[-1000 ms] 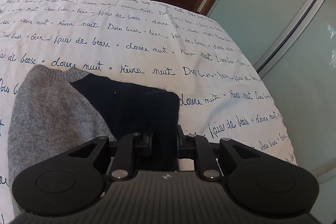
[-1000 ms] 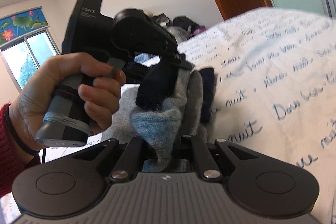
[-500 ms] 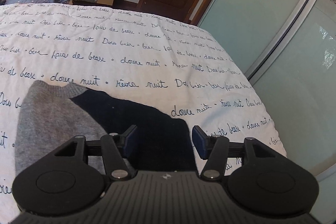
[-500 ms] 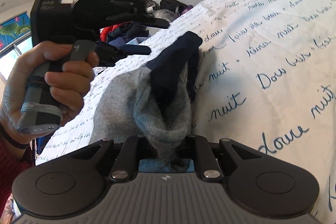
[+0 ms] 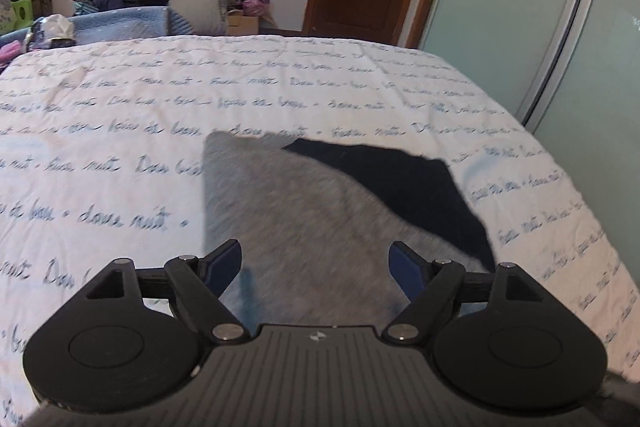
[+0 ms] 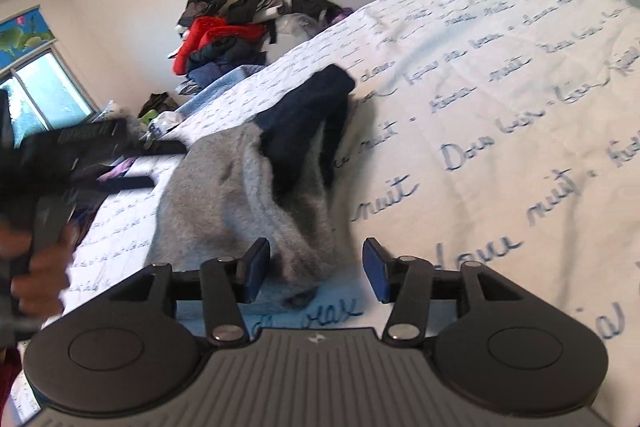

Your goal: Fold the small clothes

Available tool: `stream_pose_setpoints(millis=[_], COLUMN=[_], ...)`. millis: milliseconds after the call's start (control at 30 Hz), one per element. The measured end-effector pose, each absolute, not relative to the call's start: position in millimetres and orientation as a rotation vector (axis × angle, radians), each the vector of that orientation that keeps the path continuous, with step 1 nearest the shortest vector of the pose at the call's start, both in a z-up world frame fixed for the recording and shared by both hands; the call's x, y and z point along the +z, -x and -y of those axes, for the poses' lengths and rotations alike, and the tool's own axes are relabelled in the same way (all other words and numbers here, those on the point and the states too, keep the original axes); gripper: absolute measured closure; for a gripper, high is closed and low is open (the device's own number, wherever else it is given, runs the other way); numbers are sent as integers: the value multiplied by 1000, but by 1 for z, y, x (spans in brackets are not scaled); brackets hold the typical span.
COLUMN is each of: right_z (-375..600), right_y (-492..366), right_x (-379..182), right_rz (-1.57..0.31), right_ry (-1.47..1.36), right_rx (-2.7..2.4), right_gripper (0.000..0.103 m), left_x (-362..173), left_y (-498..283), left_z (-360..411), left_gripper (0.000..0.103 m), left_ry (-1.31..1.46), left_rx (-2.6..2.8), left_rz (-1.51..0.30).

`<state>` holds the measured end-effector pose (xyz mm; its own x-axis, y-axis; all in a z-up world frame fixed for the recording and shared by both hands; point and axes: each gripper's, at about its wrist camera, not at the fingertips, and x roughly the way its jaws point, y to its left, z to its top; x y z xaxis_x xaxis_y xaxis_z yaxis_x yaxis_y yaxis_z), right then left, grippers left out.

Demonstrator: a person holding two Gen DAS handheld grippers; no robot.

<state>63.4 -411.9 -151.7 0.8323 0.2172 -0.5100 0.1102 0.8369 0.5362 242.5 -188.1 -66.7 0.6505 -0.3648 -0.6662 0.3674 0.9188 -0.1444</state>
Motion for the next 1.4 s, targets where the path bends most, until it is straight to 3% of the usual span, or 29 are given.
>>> stream_pose_setpoints(millis=[233,367,833,900,967,1400], right_z=[413,411,406,415,429,480], right_y=[-67,-75,-118,-126,-139,-251], right_x=[-143,-136,-137,-140,-145,-172], right_rz=[-587,-572,-623,-635,-643,-695], right_ry=[-543,-524,-440,-486,-578,-862], right_rx=[48,56,35,72,136,410], right_gripper=[51,40,40,37,24,23], left_x=[-84,-92,-101,-98,-95,-131], left_y=[-229,-225,-223,-231,-245,-363], left_z=[167,163,147,142,133,115], left_gripper=[23,23,20,18,15,12], left_ry=[-10,-13,-26,-21,20,378], left_rx=[-372,-364,-331,-343,-361,-596], left_rz=[-787,-811,-833,-823,-808,-961])
